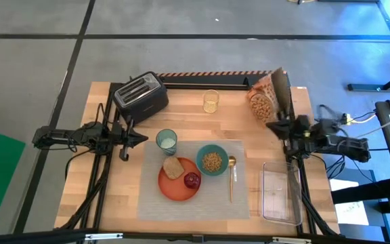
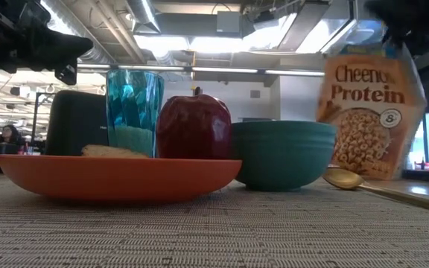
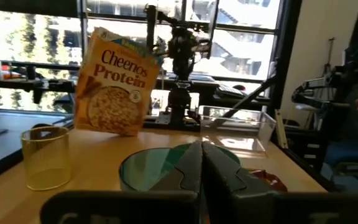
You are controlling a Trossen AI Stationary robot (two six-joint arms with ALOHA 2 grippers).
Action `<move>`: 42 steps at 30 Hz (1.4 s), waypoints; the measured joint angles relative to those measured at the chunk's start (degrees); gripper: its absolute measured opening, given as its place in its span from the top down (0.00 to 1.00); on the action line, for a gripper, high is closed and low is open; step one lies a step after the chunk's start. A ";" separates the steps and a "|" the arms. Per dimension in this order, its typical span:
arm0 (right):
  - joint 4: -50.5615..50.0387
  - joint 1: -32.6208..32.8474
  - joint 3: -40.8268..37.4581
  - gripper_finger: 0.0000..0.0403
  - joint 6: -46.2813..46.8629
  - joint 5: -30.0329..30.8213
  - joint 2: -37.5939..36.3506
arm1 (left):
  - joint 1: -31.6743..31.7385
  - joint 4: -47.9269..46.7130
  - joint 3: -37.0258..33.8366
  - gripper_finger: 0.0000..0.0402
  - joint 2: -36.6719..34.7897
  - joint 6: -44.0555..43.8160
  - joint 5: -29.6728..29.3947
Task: Arrange a breakfast setting
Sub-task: Adjust the cereal in the table
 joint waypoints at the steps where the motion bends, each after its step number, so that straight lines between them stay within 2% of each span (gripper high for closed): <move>1: -0.84 0.00 -0.86 1.00 1.07 -0.22 0.05 | 0.00 -0.01 0.00 1.00 0.00 -0.47 0.46; 4: -3.39 0.00 -1.61 1.00 5.09 -4.59 0.10 | 0.00 0.01 0.00 1.00 0.00 -0.96 0.53; 8: -10.26 -0.03 -1.71 1.00 5.51 -4.81 -0.09 | 0.00 -0.03 0.00 1.00 0.00 -0.92 0.52; 17: -4.73 -0.04 -1.47 1.00 4.46 -3.48 -0.31 | 0.00 0.06 0.00 1.00 0.00 -1.68 0.34; 19: -4.64 -0.04 -1.47 1.00 4.38 -0.49 -0.31 | 0.00 0.06 0.00 1.00 0.00 -1.75 0.29; 23: -6.34 -0.04 -1.34 1.00 7.84 10.97 0.57 | 0.00 -0.91 0.00 1.00 0.00 -2.16 -0.99; 25: -11.22 -0.06 -0.50 1.00 10.86 13.02 2.46 | 0.00 -2.98 0.00 1.00 0.02 -2.17 -2.86; 30: -29.23 -0.04 6.52 1.00 14.77 13.22 12.52 | 0.02 -4.70 0.00 1.00 0.02 -2.67 -5.25; 36: -42.88 0.00 18.49 0.98 8.01 11.14 29.67 | 0.02 -4.37 0.00 1.00 0.02 -4.11 -8.17; 39: -48.02 0.00 21.87 0.92 5.71 7.99 37.90 | 0.02 -4.03 0.00 1.00 0.04 -4.11 -10.45; 42: -47.74 0.02 21.69 0.81 4.62 2.95 45.62 | 0.02 -3.72 0.00 1.00 0.04 -4.11 -13.16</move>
